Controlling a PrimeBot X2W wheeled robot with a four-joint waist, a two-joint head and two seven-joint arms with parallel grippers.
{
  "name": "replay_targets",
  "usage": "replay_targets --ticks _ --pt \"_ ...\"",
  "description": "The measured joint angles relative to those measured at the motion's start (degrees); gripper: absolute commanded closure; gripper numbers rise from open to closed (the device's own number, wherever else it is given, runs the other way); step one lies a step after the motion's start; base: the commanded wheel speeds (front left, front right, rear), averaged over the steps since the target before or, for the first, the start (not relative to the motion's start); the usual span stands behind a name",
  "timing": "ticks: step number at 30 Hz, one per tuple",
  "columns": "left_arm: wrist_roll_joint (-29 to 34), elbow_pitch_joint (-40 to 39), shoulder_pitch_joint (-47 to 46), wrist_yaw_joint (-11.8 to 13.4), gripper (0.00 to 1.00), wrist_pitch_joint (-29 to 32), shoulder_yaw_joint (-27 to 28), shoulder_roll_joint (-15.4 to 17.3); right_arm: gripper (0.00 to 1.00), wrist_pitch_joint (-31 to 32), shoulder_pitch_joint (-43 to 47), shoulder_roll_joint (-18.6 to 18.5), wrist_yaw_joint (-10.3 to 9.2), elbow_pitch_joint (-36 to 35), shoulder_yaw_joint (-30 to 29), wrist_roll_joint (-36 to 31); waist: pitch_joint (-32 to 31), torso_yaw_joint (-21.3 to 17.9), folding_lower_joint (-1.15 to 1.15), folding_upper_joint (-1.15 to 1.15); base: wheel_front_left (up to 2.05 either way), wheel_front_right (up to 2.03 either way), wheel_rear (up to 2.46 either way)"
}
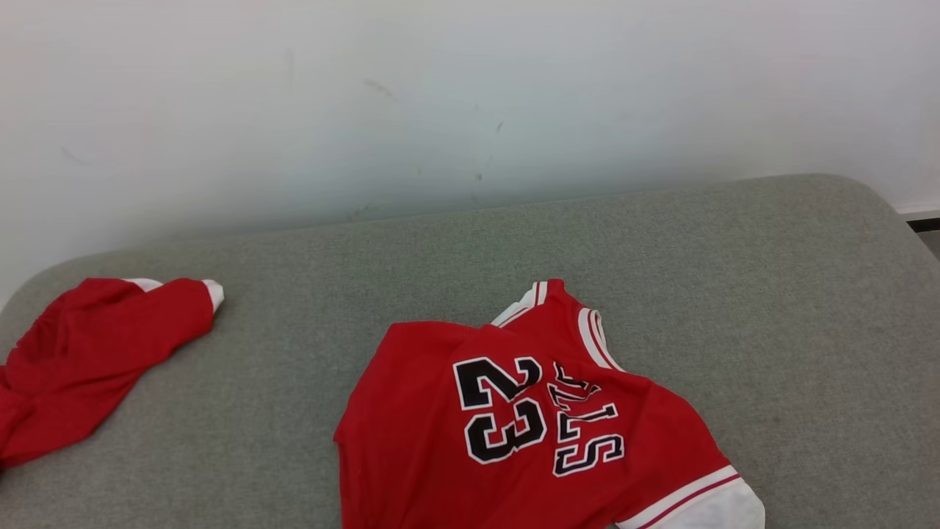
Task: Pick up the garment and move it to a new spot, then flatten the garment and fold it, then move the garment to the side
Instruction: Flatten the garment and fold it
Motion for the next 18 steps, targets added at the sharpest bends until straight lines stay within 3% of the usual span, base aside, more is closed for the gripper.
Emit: replay_targets --ticks 18 --pt "-2.8 2.4 -3.2 -0.1 0.00 -1.2 -4.5 0.2 0.00 1.3 -6.5 0.9 -0.27 3.8 10.9 8.5 0.7 0.8 0.00 0.00 0.00 0.00 0.00"
